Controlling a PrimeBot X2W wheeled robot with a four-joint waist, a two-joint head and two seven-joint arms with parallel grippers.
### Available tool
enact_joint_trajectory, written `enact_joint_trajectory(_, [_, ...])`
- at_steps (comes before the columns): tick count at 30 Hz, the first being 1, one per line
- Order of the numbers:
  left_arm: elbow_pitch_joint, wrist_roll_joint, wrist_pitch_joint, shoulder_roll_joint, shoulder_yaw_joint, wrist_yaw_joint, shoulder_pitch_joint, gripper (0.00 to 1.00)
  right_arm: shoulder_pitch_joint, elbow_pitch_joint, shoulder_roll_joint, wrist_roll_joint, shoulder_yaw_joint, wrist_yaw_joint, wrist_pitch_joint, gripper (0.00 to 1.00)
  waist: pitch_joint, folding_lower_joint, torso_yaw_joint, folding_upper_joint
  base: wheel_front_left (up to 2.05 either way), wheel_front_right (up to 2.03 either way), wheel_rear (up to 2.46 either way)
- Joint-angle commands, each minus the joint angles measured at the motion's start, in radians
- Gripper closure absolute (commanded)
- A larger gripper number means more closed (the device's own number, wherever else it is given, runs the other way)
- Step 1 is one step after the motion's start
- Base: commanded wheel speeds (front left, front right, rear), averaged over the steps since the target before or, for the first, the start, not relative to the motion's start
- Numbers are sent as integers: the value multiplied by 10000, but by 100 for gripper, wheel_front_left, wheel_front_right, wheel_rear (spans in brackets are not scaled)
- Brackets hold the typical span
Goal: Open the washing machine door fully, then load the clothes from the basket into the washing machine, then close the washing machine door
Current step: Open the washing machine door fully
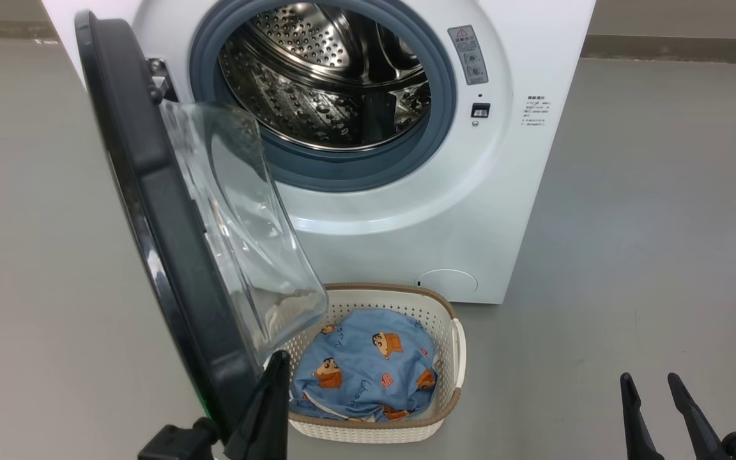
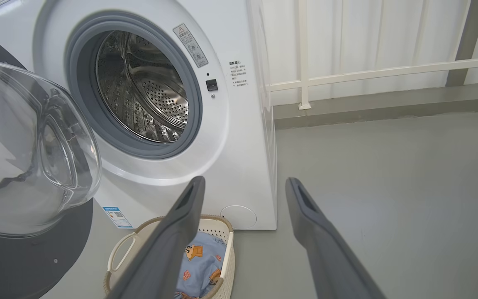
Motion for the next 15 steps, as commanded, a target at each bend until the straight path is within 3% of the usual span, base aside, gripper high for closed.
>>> enact_joint_trajectory(1, [-59, -84, 25, 5, 321, 84, -300, 100, -87, -209, -127, 31, 210, 90, -120, 0, 3, 0, -9, -1, 0, 0, 0])
enact_joint_trajectory(15, [434, -23, -145, -13, 508, 690, -432, 100, 35, -178, -126, 19, 238, 90, -120, 0, -68, 0, 271, -1, 0, 0, 0])
